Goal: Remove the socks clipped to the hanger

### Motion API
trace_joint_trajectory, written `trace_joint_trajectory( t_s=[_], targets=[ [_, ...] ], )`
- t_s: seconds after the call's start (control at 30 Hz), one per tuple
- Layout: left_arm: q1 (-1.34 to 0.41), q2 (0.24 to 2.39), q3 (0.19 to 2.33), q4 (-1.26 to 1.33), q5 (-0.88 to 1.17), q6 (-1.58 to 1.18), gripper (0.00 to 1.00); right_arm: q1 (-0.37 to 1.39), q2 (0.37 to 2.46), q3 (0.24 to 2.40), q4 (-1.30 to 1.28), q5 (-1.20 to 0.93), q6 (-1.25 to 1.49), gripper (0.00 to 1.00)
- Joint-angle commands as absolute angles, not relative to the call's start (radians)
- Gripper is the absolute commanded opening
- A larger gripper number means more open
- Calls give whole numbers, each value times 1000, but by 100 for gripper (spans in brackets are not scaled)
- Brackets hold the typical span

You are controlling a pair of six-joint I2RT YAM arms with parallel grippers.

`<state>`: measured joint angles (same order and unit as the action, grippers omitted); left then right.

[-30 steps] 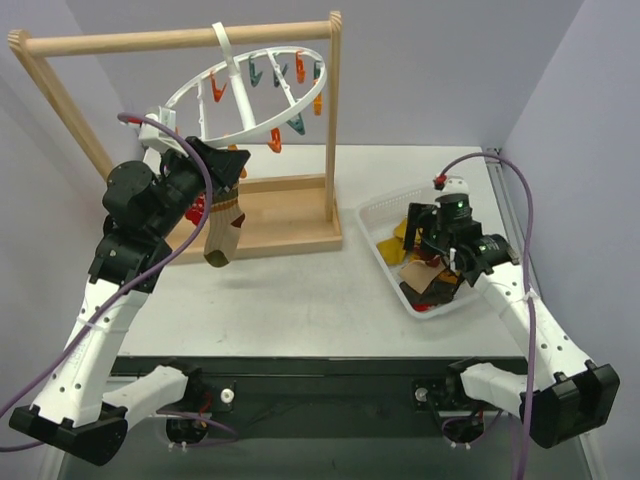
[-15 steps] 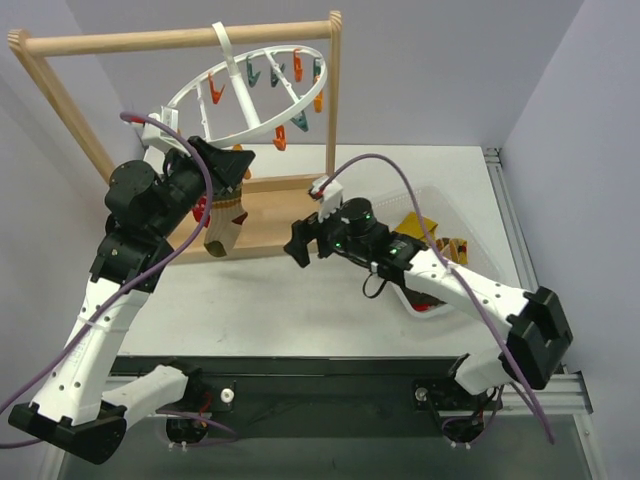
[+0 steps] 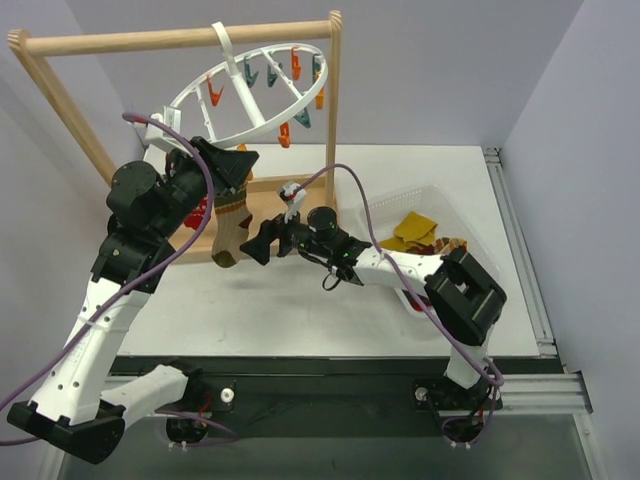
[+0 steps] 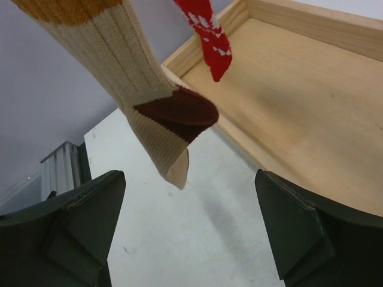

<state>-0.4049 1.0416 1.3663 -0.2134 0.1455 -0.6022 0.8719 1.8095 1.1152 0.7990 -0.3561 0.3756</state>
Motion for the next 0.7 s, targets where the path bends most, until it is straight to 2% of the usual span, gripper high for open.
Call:
trace_joint_trajectory(
  t_s=[0.0, 0.17, 0.23, 0.37, 0.4, 0.47, 0.5, 0.6, 0.63, 0.67],
  targets=[
    [-436, 1012, 1416, -166, 225, -612, 9, 891, 1848, 1204, 967, -433, 456, 93],
    [-439, 1011, 1408, -158, 230, -620, 9, 907, 1913, 1319, 867, -414, 488, 80],
    [-439, 1012, 1408, -156, 233, -621, 9, 910, 1930, 1335, 862, -416, 499, 68],
    [-440, 1009, 1404, -163, 229, -617, 9, 914, 1936, 1354, 851, -431, 518, 40],
    [-440, 1008, 1405, -161, 229, -617, 9, 917, 1927, 1356, 842, -430, 523, 25],
    [-440, 1008, 1399, -167, 222, -604, 10, 920, 1910, 1350, 813, -430, 522, 11],
    [-440, 1005, 1399, -169, 219, -598, 13, 925, 1887, 1333, 805, -423, 525, 1],
    [-439, 997, 1394, -193, 196, -554, 25, 931, 1824, 1292, 787, -420, 520, 0],
    [-439, 994, 1394, -201, 189, -540, 36, 936, 1806, 1261, 782, -413, 515, 0],
    [-439, 991, 1394, -221, 167, -513, 40, 939, 1787, 1247, 760, -404, 511, 0]
  ],
)
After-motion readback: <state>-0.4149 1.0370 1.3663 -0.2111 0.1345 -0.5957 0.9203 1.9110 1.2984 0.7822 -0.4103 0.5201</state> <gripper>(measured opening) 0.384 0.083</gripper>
